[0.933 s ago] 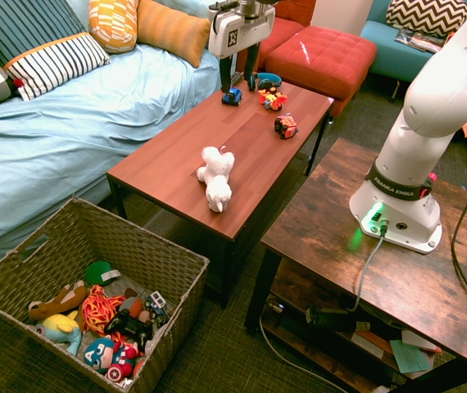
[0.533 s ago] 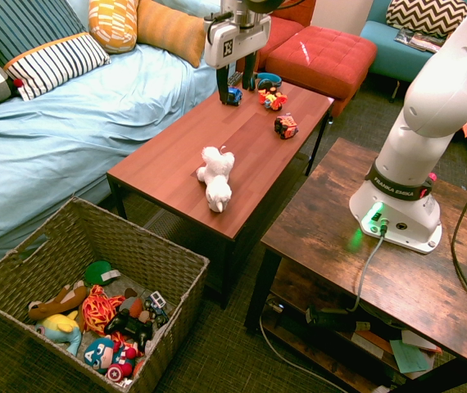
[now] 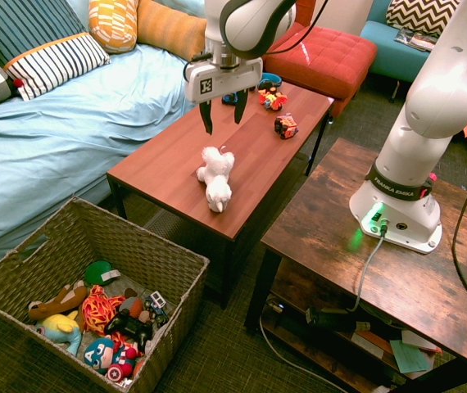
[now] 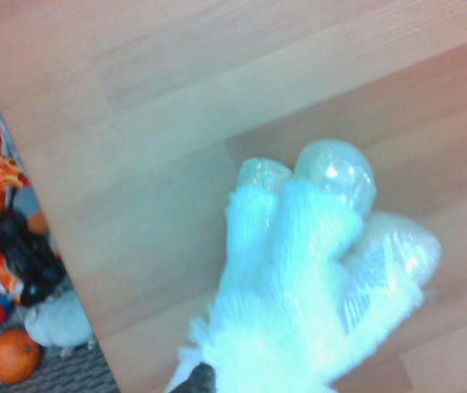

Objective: Put the stuffed toy in the basket

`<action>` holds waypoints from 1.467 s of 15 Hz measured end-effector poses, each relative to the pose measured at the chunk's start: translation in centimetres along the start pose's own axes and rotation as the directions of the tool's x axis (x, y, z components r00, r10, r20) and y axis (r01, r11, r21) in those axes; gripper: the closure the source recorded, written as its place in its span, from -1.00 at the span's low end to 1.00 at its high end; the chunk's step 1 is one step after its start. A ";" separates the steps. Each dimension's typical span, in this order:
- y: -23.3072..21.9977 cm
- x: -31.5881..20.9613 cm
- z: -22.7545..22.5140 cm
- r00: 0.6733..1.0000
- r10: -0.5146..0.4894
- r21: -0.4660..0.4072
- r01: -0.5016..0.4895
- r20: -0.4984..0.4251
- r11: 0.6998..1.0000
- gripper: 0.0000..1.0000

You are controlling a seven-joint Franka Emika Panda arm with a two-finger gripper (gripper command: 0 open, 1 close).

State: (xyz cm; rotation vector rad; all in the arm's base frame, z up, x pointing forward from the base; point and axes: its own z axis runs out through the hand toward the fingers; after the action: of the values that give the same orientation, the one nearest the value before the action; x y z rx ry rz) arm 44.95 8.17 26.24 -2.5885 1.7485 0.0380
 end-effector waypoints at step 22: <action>-4.6 2.4 15.0 0.991 0.116 -0.147 -0.105 0.071 0.984 1.00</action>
State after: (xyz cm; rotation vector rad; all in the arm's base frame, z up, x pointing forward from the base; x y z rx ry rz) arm 49.95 8.11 11.20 -2.5405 1.9259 0.2729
